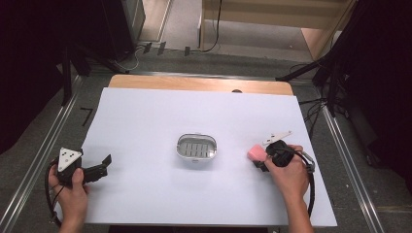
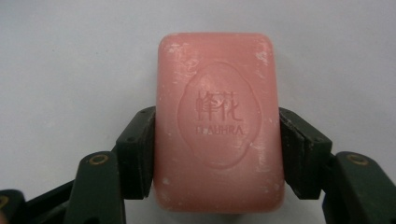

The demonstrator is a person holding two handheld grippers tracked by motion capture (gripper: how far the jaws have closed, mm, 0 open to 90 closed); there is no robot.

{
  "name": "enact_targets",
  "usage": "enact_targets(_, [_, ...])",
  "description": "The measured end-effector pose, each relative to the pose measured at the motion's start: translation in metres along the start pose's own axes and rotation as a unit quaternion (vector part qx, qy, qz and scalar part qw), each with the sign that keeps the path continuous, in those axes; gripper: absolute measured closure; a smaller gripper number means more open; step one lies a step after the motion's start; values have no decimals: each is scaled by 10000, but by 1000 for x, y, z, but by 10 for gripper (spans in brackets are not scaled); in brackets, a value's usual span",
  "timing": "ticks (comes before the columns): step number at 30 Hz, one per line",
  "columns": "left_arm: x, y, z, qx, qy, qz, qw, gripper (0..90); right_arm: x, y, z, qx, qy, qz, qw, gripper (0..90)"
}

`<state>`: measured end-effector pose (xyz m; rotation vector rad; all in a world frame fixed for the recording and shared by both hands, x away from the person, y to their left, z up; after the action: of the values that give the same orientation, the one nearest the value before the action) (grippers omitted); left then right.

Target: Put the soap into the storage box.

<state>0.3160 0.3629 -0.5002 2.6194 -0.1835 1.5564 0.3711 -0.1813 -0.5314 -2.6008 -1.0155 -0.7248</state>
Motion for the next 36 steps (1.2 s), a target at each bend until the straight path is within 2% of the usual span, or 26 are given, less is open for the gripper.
enact_targets(2, [0,0,0,2,-7,9,10000,2,0,0,0,3,9,-1,10000,384])
enact_targets(5, [0,0,0,8,0,17,10000,2,1,-7,-1,173,102,-178,9996,384])
enact_targets(8, [0,0,0,9,-5,19,10000,2,3,-10,-3,149,176,-254,9994,384])
enact_targets(10, [0,0,0,16,-22,14,10000,2,7,-15,-7,234,231,-314,9990,384])
enact_targets(18, [0,0,0,17,-16,35,10000,2,18,-26,-13,327,317,-545,9975,384])
enact_targets(20, [0,0,0,14,-6,33,10000,2,22,-30,-15,319,317,-600,9972,385])
enact_targets(23, [0,1,0,21,-16,36,10000,2,30,-39,-16,430,353,-682,9961,385])
enact_targets(36, [0,0,0,19,-25,41,10000,2,55,-55,-23,560,470,-940,9929,385])
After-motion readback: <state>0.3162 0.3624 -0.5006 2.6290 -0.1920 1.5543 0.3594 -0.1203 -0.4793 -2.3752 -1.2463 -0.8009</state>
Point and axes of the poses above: each handheld gripper's, and its own axes: z roughly forward along the jaws, x roughly out of its top, y roughly to its right, the point moved 8 cm from there along z, roughly forward along the jaws, and after that the axes turned 1 degree about y, right-handed, at the moved point
